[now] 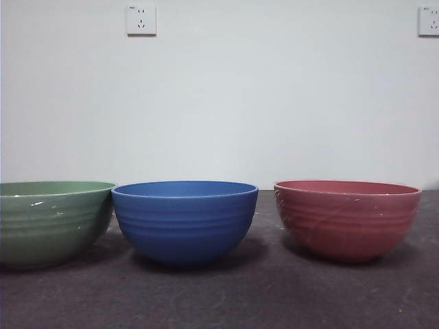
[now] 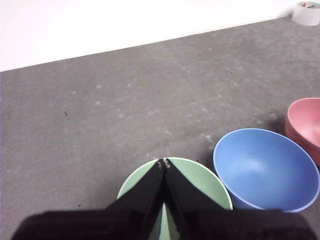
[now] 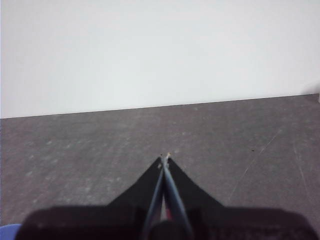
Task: Pick up the green bowl on the top,put the green bowl on the left,pick up the red bowl in the middle,put the red bowl on the right
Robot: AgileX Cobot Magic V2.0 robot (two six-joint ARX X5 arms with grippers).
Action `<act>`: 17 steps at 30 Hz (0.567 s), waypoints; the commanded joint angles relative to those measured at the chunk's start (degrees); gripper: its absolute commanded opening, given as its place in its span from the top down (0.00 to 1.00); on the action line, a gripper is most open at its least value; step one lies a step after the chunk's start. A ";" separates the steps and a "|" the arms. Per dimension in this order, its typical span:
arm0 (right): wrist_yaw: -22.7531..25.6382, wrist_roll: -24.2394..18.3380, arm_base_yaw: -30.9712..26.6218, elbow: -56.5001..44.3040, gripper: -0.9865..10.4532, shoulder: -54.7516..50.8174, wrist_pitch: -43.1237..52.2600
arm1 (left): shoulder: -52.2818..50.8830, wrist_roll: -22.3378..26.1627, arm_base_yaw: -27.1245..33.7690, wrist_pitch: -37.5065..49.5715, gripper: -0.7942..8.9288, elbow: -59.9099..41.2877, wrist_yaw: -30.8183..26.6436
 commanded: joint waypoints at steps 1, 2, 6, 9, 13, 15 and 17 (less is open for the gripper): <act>0.24 0.57 0.02 -0.31 0.91 -0.09 0.11 | -0.46 -0.57 -0.17 0.04 0.92 -0.37 -0.17; 0.24 0.57 0.02 -0.31 0.91 -0.09 0.11 | -1.27 -0.57 -0.15 -0.13 0.92 -0.37 -0.44; 0.20 0.57 0.04 -0.31 0.91 -0.09 0.07 | -7.65 2.95 2.71 -1.90 0.92 -0.39 0.11; 0.24 0.57 0.02 -0.31 0.91 -0.09 0.04 | -13.53 2.89 7.65 -2.08 0.92 -1.51 -0.20; 0.20 0.57 0.04 -0.31 0.91 -0.09 0.02 | -19.23 2.89 14.21 1.22 0.92 -7.54 -0.57; 0.17 0.57 0.04 -0.31 0.91 -0.09 -0.04 | -21.24 2.95 16.76 4.09 0.92 -12.52 -0.13; 0.22 0.57 0.02 -0.31 0.91 -0.09 -0.11 | -22.71 2.82 18.23 6.75 0.92 -17.46 0.09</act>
